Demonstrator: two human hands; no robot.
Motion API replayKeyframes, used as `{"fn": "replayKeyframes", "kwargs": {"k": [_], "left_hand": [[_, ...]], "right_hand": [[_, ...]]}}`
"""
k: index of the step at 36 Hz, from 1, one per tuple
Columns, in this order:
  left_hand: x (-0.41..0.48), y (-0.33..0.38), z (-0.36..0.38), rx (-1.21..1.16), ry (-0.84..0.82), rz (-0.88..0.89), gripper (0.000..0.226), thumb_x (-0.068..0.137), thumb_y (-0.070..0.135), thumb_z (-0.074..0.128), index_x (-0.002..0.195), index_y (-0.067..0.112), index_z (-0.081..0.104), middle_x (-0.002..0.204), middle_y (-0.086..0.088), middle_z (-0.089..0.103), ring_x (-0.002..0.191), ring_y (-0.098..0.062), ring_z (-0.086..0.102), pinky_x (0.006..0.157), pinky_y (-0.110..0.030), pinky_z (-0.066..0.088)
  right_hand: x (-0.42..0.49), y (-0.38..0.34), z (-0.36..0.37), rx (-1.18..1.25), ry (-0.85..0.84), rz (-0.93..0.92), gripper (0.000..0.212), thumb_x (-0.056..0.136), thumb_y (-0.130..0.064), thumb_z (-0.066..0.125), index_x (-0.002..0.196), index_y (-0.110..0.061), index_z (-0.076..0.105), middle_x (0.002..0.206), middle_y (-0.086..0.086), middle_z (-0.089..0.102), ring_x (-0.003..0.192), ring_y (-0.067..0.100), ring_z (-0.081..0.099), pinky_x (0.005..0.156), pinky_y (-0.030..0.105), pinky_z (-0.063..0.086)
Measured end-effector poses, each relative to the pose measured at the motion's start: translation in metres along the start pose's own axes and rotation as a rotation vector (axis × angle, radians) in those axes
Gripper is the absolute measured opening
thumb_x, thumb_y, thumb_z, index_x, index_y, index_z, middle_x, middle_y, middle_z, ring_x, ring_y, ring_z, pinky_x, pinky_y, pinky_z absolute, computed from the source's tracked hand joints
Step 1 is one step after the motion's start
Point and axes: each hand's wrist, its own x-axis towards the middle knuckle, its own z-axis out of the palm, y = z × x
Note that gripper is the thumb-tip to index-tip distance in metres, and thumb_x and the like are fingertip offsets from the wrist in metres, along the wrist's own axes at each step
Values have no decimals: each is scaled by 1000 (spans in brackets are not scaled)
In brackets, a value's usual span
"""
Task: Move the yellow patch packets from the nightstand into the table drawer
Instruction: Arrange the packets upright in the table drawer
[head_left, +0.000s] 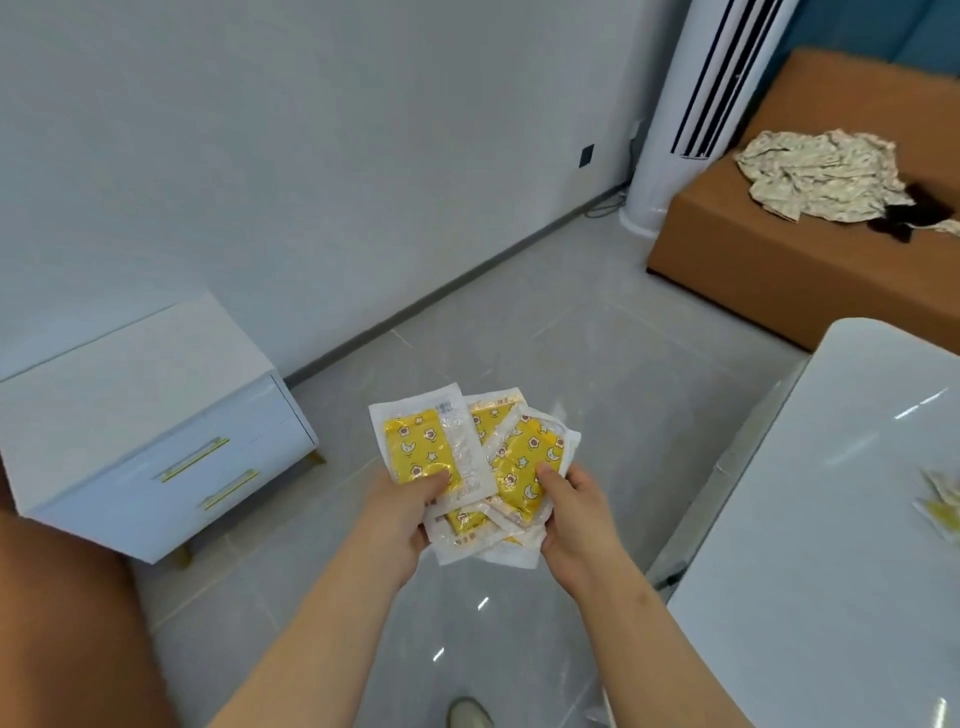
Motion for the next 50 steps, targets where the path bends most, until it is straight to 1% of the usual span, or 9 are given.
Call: {"fn": "replayKeyframes", "kwargs": {"k": [7,12,21,25,30,33,36,41,50], "left_hand": [[-56,-77,30,137,-23,22,17,88,-4,56,89,13,59,86,-6,65,74,-21,62,68,-37,52],[-104,-142,41,180,-35,7,21,86,-2,59,105,8,59,85,-6,65,73,-21,62,64,-36,51],[-195,-240,95,257,-110,-27,20,85,-6,59,91,13,62,90,-9,67,78,-24,64,71,-41,54],[-229,-279,128,289,-161,-43,22,86,-6,57,98,11,61,89,-8,67,75,-23,64,57,-37,52],[-271,-348,187,359,-218,-65,23,85,-5,59,102,11,59,89,-6,66,74,-21,64,57,-35,53],[-300,-400,230,403,-252,-71,19,85,-5,59,90,13,58,86,-6,65,72,-21,63,52,-34,55],[-326,-454,275,412,-273,-90,18,86,-5,59,91,13,58,90,-9,65,76,-23,63,60,-37,54],[-362,-541,346,429,-264,-169,28,86,-4,59,112,6,57,101,-14,66,81,-26,64,69,-39,55],[-385,-617,450,506,-230,-147,22,85,-4,59,103,9,60,96,-12,66,80,-26,64,67,-38,54]], "right_hand": [[-62,19,-94,68,19,-21,18,97,-6,44,106,-11,59,105,11,68,92,28,66,73,42,55],[-119,40,-154,66,91,-40,15,96,-6,45,102,-10,59,99,10,68,87,27,66,69,40,55],[-206,48,-279,55,221,-39,14,97,-11,45,104,-12,57,93,5,66,78,19,63,63,33,52],[-234,48,-336,88,263,-43,14,97,-12,47,107,-12,57,98,6,65,81,20,63,62,32,51],[-269,37,-437,91,316,-64,13,96,-11,48,105,-11,57,99,8,65,81,22,62,69,36,54],[-289,29,-509,76,344,-72,10,95,-10,48,99,-13,58,98,8,64,81,22,62,76,39,53],[-309,20,-582,50,357,-58,11,95,-10,49,95,-15,58,98,8,65,81,22,62,81,41,53],[-329,3,-694,12,428,-14,13,95,-9,49,88,-17,57,91,6,65,76,21,62,79,40,52],[-333,-34,-811,74,449,56,13,95,-8,49,89,-15,59,79,0,64,69,16,61,78,40,53]]}}
